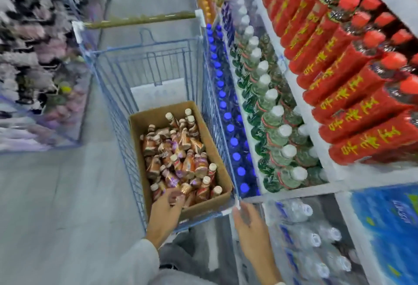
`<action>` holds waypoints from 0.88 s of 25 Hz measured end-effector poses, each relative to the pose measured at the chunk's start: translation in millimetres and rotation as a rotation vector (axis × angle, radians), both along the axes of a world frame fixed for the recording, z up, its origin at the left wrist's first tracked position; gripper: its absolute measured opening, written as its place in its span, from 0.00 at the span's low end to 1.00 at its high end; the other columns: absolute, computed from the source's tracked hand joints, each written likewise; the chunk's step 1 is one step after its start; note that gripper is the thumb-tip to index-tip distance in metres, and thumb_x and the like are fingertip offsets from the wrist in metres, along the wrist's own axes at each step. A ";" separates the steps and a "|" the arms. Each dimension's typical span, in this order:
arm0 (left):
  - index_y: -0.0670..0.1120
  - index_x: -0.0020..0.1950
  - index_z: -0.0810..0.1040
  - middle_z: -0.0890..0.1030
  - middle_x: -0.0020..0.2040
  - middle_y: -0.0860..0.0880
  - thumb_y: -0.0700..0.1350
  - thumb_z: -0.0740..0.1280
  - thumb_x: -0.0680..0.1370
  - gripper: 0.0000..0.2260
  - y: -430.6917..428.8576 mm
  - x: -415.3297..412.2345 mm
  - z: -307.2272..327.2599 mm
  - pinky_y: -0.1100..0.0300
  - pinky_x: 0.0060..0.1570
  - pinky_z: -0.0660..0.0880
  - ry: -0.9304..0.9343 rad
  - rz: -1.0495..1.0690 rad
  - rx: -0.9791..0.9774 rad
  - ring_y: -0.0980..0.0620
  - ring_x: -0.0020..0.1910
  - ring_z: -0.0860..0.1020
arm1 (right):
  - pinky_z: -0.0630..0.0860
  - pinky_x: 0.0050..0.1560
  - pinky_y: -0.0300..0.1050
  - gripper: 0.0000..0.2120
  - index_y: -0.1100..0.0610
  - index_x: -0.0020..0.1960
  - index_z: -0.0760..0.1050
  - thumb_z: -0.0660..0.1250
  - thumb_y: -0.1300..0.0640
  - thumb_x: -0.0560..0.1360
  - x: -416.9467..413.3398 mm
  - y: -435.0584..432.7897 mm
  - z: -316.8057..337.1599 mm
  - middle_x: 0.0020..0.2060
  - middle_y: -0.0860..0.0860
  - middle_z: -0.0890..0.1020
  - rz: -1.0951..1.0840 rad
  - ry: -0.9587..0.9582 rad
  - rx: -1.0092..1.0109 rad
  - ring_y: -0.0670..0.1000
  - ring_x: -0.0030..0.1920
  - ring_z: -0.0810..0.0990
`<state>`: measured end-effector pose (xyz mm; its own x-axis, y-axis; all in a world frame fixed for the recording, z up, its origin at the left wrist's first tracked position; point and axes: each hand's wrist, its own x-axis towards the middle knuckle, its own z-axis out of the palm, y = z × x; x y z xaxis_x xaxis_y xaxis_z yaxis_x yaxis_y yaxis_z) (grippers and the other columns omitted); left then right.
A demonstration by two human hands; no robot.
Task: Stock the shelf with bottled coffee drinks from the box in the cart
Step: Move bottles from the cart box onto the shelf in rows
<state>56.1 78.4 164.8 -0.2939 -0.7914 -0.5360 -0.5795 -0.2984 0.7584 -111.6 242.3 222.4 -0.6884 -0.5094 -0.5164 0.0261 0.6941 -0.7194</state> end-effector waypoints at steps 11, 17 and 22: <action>0.43 0.65 0.79 0.83 0.60 0.44 0.53 0.68 0.81 0.18 -60.5 -8.7 -104.6 0.56 0.59 0.73 -0.238 0.172 0.341 0.44 0.57 0.80 | 0.74 0.67 0.50 0.15 0.45 0.66 0.76 0.66 0.44 0.81 -5.4 -71.2 -40.3 0.63 0.41 0.80 0.158 -0.113 0.146 0.44 0.65 0.76; 0.41 0.76 0.68 0.74 0.70 0.37 0.53 0.65 0.83 0.25 -67.1 -52.5 -141.7 0.47 0.70 0.73 0.161 0.937 0.994 0.38 0.69 0.75 | 0.72 0.70 0.47 0.20 0.44 0.70 0.73 0.65 0.41 0.80 -20.6 -88.6 -59.9 0.65 0.39 0.78 0.257 -0.179 0.221 0.40 0.66 0.75; 0.43 0.77 0.66 0.72 0.73 0.43 0.44 0.60 0.86 0.19 -81.0 -77.5 -159.5 0.49 0.56 0.81 0.201 0.972 1.006 0.39 0.69 0.74 | 0.71 0.65 0.39 0.19 0.43 0.70 0.73 0.65 0.41 0.81 -31.9 -107.6 -68.8 0.65 0.36 0.78 0.313 -0.198 0.241 0.37 0.65 0.75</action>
